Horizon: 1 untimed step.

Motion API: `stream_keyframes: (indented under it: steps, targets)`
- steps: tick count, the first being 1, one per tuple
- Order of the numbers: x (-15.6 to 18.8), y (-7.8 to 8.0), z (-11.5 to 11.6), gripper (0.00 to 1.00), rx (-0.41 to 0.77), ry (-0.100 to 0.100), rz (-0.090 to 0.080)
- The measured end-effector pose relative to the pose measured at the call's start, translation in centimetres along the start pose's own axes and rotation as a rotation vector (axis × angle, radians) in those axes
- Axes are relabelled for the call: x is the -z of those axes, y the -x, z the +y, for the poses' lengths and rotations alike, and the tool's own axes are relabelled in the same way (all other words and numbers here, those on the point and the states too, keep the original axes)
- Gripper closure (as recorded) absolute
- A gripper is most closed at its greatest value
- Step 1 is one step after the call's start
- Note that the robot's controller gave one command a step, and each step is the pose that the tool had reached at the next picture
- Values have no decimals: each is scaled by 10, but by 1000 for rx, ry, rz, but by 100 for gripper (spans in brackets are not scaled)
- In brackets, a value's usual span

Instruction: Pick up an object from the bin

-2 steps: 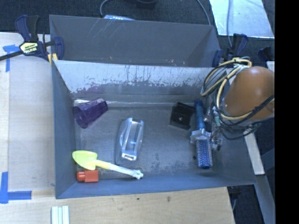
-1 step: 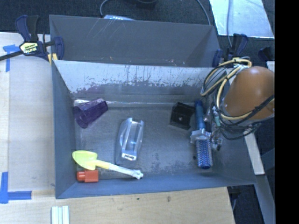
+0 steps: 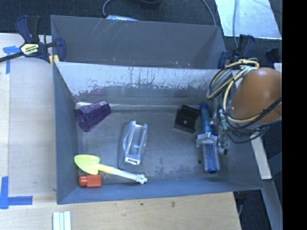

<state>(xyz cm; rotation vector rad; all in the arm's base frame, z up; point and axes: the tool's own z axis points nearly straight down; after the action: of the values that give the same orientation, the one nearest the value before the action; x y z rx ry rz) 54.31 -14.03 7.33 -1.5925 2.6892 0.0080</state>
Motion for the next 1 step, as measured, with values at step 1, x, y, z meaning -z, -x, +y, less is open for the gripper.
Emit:
stream_keyframes:
  steps: [1]
  targets:
    - [21,-3,1,100,-1,4,6]
